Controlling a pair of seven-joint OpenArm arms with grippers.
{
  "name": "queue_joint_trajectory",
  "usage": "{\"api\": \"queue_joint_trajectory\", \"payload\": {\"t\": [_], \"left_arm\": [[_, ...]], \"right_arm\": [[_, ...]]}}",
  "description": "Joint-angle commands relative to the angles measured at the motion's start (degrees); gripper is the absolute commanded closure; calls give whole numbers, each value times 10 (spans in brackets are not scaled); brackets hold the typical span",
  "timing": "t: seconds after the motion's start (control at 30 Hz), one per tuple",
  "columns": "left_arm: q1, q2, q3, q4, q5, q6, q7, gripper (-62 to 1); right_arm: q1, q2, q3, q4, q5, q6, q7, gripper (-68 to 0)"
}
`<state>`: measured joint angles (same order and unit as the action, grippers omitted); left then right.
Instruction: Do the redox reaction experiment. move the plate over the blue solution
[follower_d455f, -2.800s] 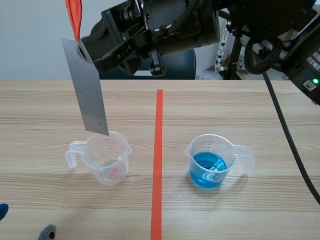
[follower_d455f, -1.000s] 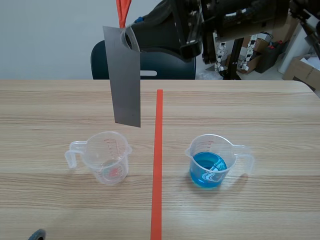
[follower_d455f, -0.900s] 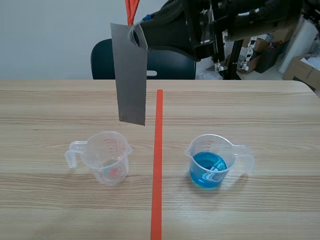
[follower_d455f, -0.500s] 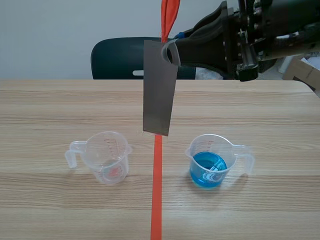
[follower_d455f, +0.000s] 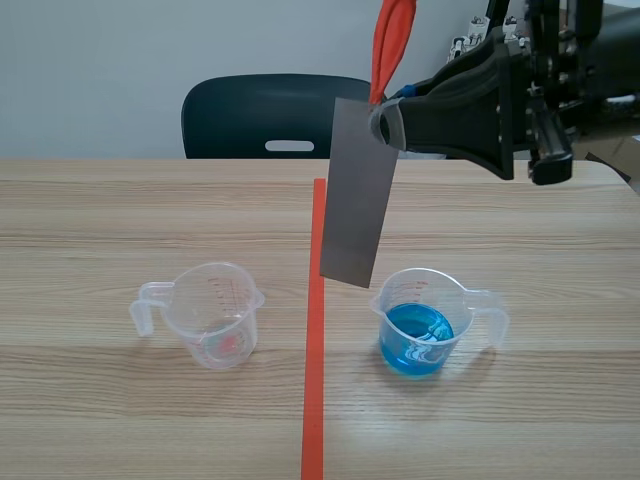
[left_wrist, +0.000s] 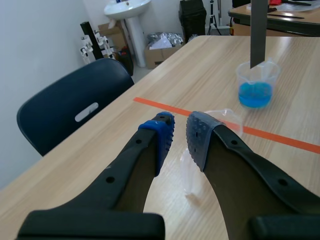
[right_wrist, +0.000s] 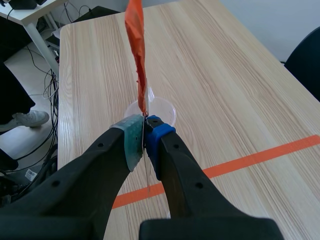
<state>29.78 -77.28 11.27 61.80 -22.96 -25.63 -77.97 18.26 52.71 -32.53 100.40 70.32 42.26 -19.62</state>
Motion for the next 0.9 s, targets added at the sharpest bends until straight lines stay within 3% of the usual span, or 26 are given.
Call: {"api": "queue_joint_trajectory", "payload": {"t": [0.0, 0.07, 0.17, 0.4, 0.53, 0.7, 0.87], "left_arm": [[-33, 9, -5, 12, -4, -11, -11, -94], [-61, 9, -4, 29, -4, -28, 3, -75], [-92, 9, -4, 74, -3, -46, 77, -55], [-125, 10, -3, 221, 3, -46, 232, -48], [-128, 13, -3, 287, 2, -46, 276, -39], [-131, 42, -3, 292, 3, -45, 293, -37], [-170, 79, 29, 283, 27, -46, 331, -37]], "right_arm": [[-6, 1, 34, 8, 8, 5, 3, -6], [-24, 1, 64, 8, 9, 5, -6, -6], [-49, 1, 106, 8, 10, 5, -21, -6], [-101, 1, 168, 8, 13, 5, -53, -6], [-127, 2, 188, 8, 13, 5, -67, -6], [-139, 3, 210, 9, 12, 5, -70, -6], [-165, 5, 244, 9, 13, 5, -70, -6]]}}
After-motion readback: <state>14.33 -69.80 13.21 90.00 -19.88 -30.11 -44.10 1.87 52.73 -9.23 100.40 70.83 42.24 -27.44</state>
